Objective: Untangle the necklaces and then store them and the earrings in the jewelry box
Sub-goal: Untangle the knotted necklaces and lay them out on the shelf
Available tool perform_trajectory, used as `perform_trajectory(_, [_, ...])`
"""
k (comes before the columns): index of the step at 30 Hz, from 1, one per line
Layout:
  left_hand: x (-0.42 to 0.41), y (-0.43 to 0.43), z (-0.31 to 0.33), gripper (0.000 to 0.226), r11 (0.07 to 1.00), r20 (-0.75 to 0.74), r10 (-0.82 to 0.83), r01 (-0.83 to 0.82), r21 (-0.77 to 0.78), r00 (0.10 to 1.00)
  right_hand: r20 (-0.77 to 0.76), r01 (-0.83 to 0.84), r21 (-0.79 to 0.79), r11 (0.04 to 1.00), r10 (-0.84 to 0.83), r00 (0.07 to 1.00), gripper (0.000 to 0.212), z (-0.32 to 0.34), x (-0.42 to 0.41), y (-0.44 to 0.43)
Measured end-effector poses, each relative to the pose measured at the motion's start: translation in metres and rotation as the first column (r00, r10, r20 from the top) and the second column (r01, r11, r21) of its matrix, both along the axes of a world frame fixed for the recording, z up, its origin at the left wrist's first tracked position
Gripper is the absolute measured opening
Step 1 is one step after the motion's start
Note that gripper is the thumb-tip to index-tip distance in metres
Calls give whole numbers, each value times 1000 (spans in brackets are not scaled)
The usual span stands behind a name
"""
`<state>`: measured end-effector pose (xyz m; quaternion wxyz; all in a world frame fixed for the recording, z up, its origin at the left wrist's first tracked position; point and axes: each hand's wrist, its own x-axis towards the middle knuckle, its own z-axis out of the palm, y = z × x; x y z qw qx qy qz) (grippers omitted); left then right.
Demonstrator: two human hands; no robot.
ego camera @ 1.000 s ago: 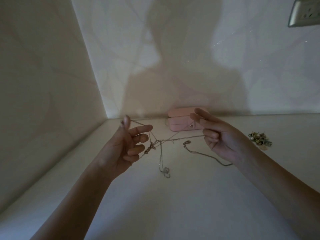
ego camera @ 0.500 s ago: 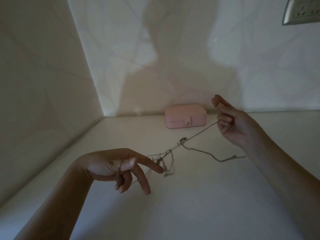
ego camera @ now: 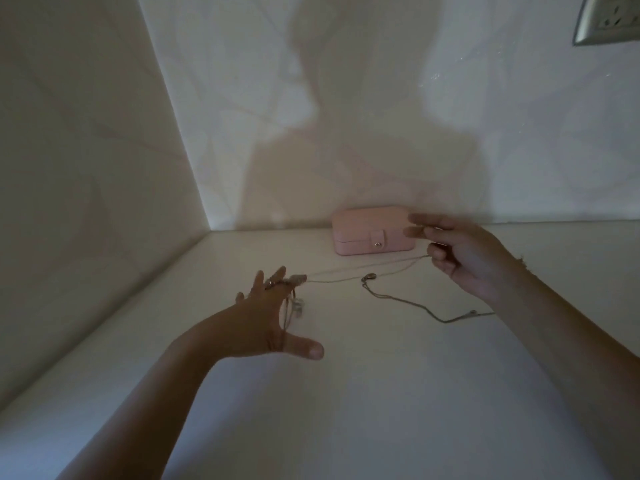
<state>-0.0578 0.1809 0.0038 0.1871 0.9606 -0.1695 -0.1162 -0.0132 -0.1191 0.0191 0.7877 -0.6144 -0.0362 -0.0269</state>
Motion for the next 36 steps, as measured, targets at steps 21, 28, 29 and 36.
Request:
perform_trajectory(21, [-9, -9, 7, 70, 997, 226, 73, -63, -50, 971, 78, 88, -899, 428, -42, 996, 10, -25, 8, -3])
perform_trajectory(28, [-14, -18, 13, 93, 999, 233, 43, -47, 9, 972, 194, -36, -793, 608, 309, 931, 14, -20, -25, 77])
perform_trajectory(29, [-14, -19, 13, 94, 998, 230, 51, -55, 11, 972, 163, -103, -779, 618, 358, 920, 17, -19, -26, 85])
perform_trajectory(36, [-15, -20, 14, 104, 995, 225, 83, -93, 32, 971, 85, -251, -765, 593, 480, 873, 7, -15, -24, 119])
